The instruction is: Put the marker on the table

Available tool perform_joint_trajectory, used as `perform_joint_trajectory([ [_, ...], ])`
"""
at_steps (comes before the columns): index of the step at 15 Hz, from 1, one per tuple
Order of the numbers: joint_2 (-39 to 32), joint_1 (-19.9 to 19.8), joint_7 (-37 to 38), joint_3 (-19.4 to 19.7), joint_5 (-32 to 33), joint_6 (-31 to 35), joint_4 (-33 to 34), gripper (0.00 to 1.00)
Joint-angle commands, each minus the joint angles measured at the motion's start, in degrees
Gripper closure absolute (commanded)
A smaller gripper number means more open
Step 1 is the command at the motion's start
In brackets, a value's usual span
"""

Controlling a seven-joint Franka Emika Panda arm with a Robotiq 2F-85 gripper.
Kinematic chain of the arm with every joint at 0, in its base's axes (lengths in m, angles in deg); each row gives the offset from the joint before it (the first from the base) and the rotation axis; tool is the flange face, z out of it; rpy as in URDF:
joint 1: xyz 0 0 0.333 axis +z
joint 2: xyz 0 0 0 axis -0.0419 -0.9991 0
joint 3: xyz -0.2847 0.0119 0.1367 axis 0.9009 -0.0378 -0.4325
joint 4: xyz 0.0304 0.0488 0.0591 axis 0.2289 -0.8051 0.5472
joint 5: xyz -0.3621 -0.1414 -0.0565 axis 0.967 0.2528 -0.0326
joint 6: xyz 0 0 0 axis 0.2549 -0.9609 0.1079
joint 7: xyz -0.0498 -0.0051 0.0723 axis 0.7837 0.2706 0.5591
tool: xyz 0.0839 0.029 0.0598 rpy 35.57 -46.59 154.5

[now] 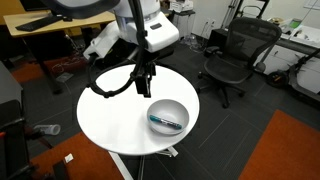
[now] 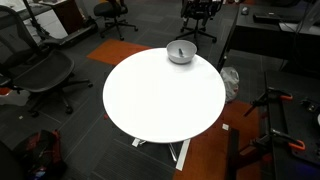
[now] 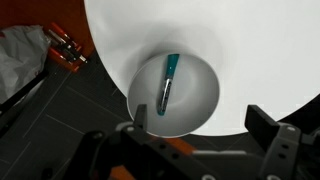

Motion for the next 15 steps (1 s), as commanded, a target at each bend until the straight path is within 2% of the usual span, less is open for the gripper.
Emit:
perform_joint_trajectory([
  [1,-4.5,-0.2,0.7,0.2,-2.4,-0.6,4.4,0.00],
  [15,-18.3,-2.1,-0.2,-0.3,-7.3,-1.5,14.2,0.00],
])
